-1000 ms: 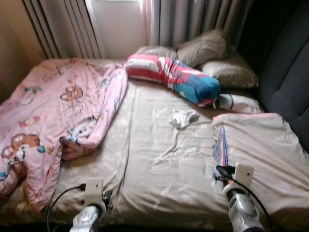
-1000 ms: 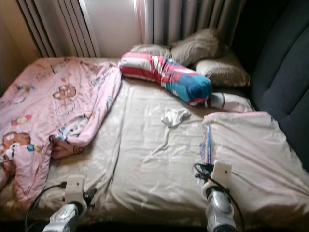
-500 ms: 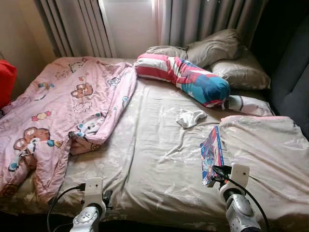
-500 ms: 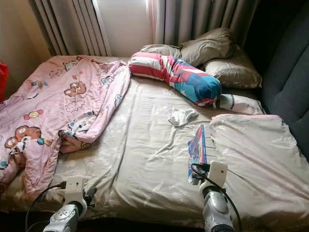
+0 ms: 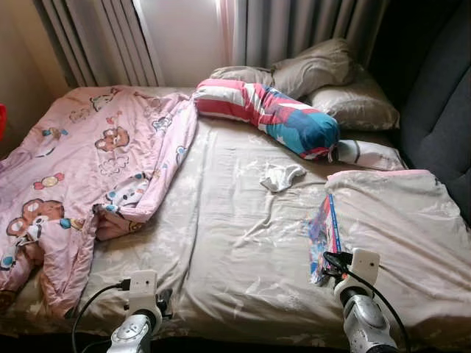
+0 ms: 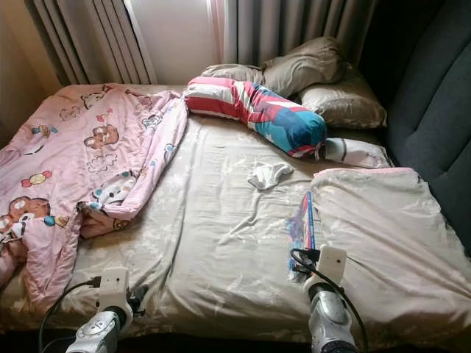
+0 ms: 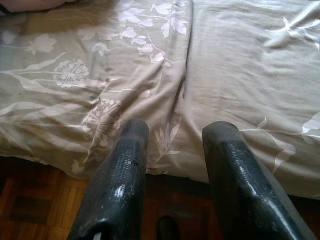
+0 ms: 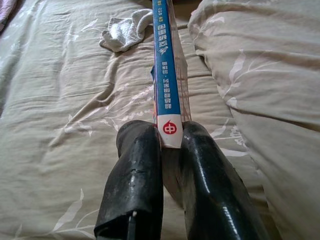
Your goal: Clean up the room
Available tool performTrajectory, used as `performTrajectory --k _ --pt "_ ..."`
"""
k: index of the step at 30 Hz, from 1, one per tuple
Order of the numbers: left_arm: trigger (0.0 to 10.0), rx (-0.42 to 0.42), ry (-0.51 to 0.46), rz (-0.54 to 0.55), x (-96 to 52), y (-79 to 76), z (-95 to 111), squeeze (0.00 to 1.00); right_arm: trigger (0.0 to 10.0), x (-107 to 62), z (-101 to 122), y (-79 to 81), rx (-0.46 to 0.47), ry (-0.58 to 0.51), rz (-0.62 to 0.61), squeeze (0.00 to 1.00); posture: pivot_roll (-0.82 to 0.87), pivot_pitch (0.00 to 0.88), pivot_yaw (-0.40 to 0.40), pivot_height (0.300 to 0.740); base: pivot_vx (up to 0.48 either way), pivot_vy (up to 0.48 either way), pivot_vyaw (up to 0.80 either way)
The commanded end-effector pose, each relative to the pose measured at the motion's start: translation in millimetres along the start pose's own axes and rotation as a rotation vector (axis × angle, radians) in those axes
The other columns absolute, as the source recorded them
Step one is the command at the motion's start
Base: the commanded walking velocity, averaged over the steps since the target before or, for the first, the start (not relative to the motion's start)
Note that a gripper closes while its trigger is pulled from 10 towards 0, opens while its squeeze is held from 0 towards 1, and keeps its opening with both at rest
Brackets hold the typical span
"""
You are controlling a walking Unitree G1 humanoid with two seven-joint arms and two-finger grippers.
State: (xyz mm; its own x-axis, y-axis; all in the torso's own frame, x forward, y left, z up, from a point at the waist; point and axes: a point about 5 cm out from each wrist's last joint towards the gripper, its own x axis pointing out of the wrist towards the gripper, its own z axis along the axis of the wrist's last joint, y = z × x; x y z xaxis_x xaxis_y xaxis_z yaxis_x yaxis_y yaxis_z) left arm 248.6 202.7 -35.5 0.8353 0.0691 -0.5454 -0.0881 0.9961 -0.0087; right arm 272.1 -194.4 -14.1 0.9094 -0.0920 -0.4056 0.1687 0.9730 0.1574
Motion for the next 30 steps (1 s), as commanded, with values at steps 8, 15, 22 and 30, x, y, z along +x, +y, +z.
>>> performTrajectory --k 8,15,22,30 --pt "10.0 -0.012 0.002 0.008 -0.7 2.5 -1.3 0.0 10.0 3.9 9.5 5.8 -0.011 -0.036 0.025 0.0 -0.03 0.032 -0.001 0.74 0.0 0.0 0.0" --pt "10.0 -0.015 0.001 0.012 -1.1 3.7 -1.8 0.0 10.0 4.1 9.5 7.1 -0.01 -0.036 0.03 0.0 -0.03 0.037 -0.003 0.74 0.271 0.0 0.0" --pt "10.0 -0.018 0.003 0.008 -1.4 2.4 -2.9 0.0 10.0 3.7 9.0 6.2 -0.01 -0.036 0.029 0.0 -0.03 0.04 -0.003 0.74 0.283 0.0 0.0" --pt "10.0 -0.015 0.005 0.009 -1.8 2.4 -3.8 0.0 10.0 3.0 8.0 5.9 -0.008 -0.036 0.028 0.0 -0.03 0.044 -0.004 0.74 0.173 0.0 0.0"
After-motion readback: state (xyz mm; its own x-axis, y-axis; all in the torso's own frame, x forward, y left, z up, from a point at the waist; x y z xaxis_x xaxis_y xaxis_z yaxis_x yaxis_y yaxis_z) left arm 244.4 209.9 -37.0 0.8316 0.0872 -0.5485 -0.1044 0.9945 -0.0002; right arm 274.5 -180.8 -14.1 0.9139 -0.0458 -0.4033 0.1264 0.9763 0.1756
